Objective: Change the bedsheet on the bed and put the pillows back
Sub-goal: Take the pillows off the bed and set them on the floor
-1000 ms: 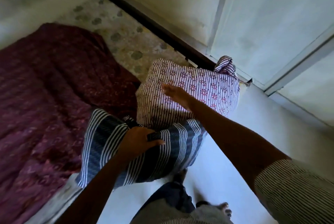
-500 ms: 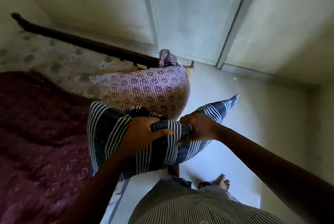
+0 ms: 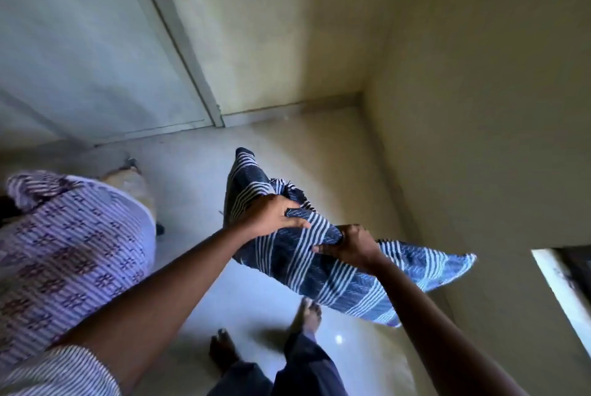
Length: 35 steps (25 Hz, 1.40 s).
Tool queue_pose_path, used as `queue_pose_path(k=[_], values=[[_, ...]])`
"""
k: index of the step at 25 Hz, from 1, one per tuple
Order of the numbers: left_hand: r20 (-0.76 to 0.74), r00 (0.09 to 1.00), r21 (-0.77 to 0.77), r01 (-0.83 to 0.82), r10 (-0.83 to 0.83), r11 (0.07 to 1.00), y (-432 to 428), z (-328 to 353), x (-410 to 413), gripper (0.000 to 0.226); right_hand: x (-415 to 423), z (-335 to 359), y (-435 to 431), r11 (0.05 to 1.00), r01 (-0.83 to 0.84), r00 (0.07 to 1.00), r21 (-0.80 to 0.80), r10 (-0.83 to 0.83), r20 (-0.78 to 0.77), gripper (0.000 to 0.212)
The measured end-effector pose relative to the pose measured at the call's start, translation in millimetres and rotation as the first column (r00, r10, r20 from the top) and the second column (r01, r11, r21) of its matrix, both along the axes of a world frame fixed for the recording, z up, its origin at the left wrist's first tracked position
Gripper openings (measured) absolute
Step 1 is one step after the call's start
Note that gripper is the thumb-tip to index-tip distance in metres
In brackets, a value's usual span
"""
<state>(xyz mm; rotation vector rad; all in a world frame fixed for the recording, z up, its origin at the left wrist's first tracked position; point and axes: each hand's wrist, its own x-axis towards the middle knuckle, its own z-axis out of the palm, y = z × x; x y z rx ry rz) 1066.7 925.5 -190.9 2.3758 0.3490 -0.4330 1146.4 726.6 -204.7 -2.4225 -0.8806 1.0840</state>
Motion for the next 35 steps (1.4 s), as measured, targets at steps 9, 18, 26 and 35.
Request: queue_pose_path(k=[9, 18, 26, 35], values=[[0.011, 0.957, -0.104, 0.288, -0.289, 0.952, -101, -72, 213, 0.050, 174, -123, -90, 0.898, 0.377, 0.926, -0.226, -0.362, 0.104, 0.047], [-0.104, 0.974, -0.240, -0.221, 0.202, 0.945, -59, -86, 72, 0.030, 91, -100, -5, 0.885, 0.440, 0.898, 0.152, -0.429, -0.099, 0.025], [0.165, 0.733, 0.115, -0.679, 0.660, 0.725, 144, -10, -162, 0.028, -43, -43, 207, 0.911, 0.265, 0.912, 0.315, -0.132, -0.388, 0.018], [-0.107, 0.454, 0.168, -0.868, 0.884, 0.466, 358, -58, -356, 0.084, -190, -34, 517, 0.862, -0.143, 0.950, 0.487, 0.257, -0.176, 0.025]])
